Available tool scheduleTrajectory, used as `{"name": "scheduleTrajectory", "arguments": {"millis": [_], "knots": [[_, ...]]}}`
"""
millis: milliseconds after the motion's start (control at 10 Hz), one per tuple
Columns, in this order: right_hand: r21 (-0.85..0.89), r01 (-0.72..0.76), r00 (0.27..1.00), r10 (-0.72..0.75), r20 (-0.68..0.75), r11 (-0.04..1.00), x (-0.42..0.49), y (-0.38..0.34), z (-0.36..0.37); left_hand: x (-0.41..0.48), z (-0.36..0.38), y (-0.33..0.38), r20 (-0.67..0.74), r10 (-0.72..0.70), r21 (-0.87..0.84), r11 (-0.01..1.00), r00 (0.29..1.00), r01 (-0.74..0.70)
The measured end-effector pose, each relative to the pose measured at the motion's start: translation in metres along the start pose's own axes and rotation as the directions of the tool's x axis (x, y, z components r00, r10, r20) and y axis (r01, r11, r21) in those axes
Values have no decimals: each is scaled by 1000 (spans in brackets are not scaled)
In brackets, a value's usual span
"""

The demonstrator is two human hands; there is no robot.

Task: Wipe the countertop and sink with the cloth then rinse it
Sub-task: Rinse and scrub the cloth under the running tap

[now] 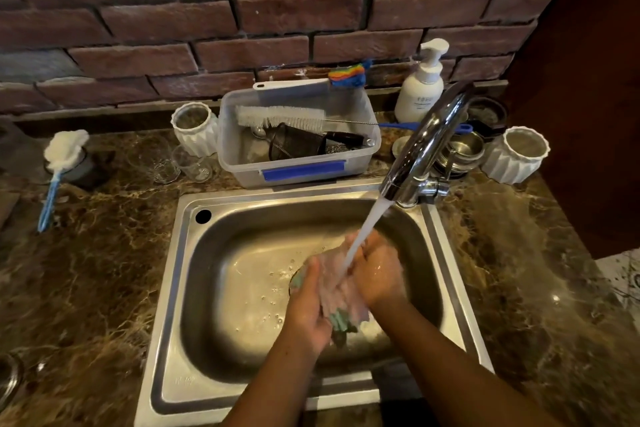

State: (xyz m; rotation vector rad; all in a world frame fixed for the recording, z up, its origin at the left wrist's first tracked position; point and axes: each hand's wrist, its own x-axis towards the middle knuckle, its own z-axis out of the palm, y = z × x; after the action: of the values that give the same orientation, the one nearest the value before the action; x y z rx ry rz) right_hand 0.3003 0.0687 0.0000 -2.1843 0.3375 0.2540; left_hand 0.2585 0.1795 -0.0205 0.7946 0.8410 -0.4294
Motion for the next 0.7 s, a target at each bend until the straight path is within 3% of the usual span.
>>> {"name": "scheduleTrajectory", "arguments": {"millis": [100, 200, 400, 500, 600, 700], "knots": [[-189, 268, 956, -237, 173, 945, -32, -6, 24, 0, 12, 5, 13, -6, 30, 1000, 1000, 5], [-347, 309, 951, -299, 83, 885, -32, 0, 28, -11, 27, 2, 16, -27, 95, 995, 1000, 25], [-200, 150, 988, -138, 70, 968, 5, 9, -5, -24, 10, -7, 11, 67, 49, 996, 998, -68], [-64, 107, 994, -109, -29, 992, 4, 13, -8, -22, 7, 2, -61, 123, 138, 984, 991, -114], [-4, 119, 992, -119, 53, 993, -23, -7, 0, -9, 3, 9, -116, 75, 88, 994, 990, -65], [-249, 272, 955, -230, 185, 930, -25, 16, 28, -6, 13, 10, -12, -2, 36, 999, 1000, 2]]}}
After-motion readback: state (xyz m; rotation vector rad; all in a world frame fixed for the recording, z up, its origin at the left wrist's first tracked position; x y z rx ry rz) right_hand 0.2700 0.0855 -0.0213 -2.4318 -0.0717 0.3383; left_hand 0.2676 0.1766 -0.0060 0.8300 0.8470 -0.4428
